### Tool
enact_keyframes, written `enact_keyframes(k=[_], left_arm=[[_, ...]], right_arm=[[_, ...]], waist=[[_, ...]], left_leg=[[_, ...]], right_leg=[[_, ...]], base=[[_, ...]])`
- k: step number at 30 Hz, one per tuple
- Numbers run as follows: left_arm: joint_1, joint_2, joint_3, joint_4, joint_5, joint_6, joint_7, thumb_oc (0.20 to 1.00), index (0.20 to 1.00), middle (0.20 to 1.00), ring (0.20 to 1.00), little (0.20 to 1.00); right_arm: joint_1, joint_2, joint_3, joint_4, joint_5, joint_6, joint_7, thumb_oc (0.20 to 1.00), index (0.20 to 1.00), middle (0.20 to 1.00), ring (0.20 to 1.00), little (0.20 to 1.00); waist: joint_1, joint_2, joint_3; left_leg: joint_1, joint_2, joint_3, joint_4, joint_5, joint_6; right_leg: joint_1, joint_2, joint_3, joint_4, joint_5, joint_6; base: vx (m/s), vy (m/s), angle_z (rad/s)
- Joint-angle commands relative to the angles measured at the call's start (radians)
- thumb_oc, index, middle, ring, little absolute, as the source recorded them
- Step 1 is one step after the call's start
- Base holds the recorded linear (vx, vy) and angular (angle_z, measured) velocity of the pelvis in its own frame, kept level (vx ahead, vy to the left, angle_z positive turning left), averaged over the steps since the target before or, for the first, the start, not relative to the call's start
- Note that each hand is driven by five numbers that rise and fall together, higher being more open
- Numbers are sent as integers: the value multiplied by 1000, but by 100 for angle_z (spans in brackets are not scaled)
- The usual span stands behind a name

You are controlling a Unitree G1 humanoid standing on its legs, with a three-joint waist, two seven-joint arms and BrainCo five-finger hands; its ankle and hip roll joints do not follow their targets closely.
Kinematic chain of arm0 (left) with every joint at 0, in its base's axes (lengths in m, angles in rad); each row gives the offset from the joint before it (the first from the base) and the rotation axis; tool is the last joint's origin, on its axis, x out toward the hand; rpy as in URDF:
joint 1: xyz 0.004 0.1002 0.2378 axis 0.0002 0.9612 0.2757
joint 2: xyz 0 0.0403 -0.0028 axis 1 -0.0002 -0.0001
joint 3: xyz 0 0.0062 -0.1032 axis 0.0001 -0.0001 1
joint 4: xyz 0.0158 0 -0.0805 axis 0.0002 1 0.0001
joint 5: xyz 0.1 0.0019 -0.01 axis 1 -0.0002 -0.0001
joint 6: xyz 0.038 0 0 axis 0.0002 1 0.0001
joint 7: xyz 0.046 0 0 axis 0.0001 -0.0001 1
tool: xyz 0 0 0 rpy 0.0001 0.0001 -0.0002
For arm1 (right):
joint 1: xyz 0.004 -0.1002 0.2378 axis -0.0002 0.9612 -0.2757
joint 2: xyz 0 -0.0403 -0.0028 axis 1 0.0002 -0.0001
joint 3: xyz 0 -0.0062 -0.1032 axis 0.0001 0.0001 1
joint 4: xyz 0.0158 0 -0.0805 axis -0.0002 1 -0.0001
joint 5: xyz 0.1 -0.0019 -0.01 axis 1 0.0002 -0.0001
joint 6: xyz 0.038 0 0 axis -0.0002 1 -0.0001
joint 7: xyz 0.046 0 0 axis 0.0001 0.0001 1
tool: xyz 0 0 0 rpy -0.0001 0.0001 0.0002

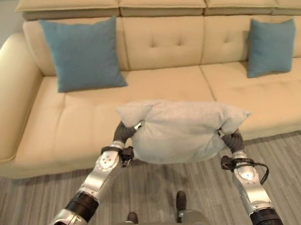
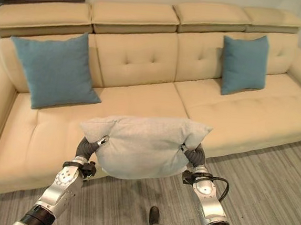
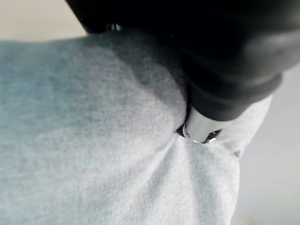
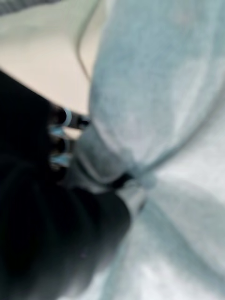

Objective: Pick up all the scattered cushions and arrange them neatly on the sofa.

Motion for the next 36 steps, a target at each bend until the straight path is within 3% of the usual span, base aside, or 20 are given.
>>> enact_keyframes(k=[1,2,3,5,7,8,12,14,19,24,26,27,31,35,36], left_arm=[[-58,-17,-10,-64,11,-63,-42,200,200,200,200,200],[-58,-17,-10,-64,11,-63,-42,200,200,200,200,200],[-77,-28,-20,-46,1,-60,-36,200,200,200,200,200],[-90,-36,-26,-36,-12,-59,-29,200,200,200,200,200],[-98,-43,-26,-35,-26,-61,-14,200,200,200,200,200],[-100,-47,-30,-35,-24,-60,-14,200,200,200,200,200],[-114,-42,-43,-27,-8,-45,-6,200,200,200,200,200],[-102,-42,-32,-38,-10,-49,-14,200,200,200,200,200],[-96,-35,-33,-42,-13,-43,-19,200,200,200,200,200],[-102,-15,-23,-58,-12,-47,-13,200,200,200,200,200],[-97,-13,-13,-61,-5,-49,-14,200,200,200,200,200],[-87,-14,-4,-67,-5,-50,-16,200,200,200,200,200],[-67,-14,27,-73,-6,-55,-11,200,200,200,200,200],[-58,-28,32,-59,-3,-58,-26,200,200,200,200,200],[-59,-38,30,-58,-12,-61,-28,200,200,200,200,200]], right_arm=[[-3,-24,-51,-84,-7,-62,7,200,200,200,200,200],[-2,-24,-52,-84,-7,-61,7,200,200,200,200,200],[19,-27,-60,-82,3,-66,-5,200,200,200,200,200],[22,-34,-59,-91,13,-68,-10,200,200,200,200,200],[10,-39,-50,-98,22,-65,-17,200,200,200,200,200],[-3,-47,-44,-107,24,-65,-13,200,200,200,200,200],[-14,-54,-46,-104,31,-61,-28,200,200,200,200,200],[-26,-40,-40,-113,46,-59,-18,200,200,200,200,200],[-38,8,-33,-125,83,-67,0,200,200,200,200,200],[-68,26,-13,-128,75,-67,6,200,200,200,200,200],[-76,31,-8,-125,68,-64,11,200,200,200,200,200],[-84,29,-1,-124,62,-61,17,200,200,200,200,200],[-106,25,20,-121,52,-58,25,200,200,200,200,200],[-92,16,15,-124,47,-57,35,200,200,200,200,200],[-84,-1,10,-125,48,-59,31,200,200,200,200,200]], waist=[[-11,-19,-26],[-11,-19,-26],[-24,-25,-24],[-31,-33,-18],[-25,-37,-5],[-15,-44,-5],[-1,-45,1],[7,-28,-7],[14,-13,-17],[20,-1,1],[22,3,3],[23,4,1],[30,3,1],[26,-14,-15],[26,-15,-25]], left_leg=[[-84,-30,-118,142,-55,-29],[-85,-29,-119,145,-57,-30],[-116,-12,-126,219,-53,-48],[-167,7,-141,348,-33,-62],[-222,-16,-191,416,-24,-58],[-262,-52,-225,369,-45,-43],[-342,-49,-211,312,16,-39],[-307,-57,-229,240,20,-31],[-235,-74,-201,198,1,-3],[-200,-73,-172,187,-17,32],[-173,-78,-160,172,-30,39],[-152,-84,-148,155,-41,40],[-107,-78,-123,134,-59,28],[-81,-85,-140,141,-81,18],[-83,-74,-146,171,-92,-1]], right_leg=[[106,20,64,4,-63,59],[107,20,63,3,-63,59],[126,33,72,-9,-83,30],[148,38,67,-12,-95,5],[151,41,71,-11,-99,-6],[159,39,83,-20,-100,-3],[176,46,85,-24,-108,-5],[182,61,116,-13,-130,-1],[167,30,137,101,-158,24],[63,10,144,290,-127,66],[22,-4,127,306,-118,69],[11,-26,77,217,-95,62],[-26,-54,-42,50,-29,75],[15,-33,-3,3,-17,68],[42,-31,-21,-12,-17,58]], base=[[-16,-104,-10],[-16,-162,4],[-3,-167,-3],[5,-173,9],[6,-71,13],[73,-31,-23],[84,26,-28],[192,140,-3],[159,163,-35],[58,84,-40],[106,32,-42],[116,-55,-45],[159,-112,-46],[164,-134,-7],[202,-182,13]])
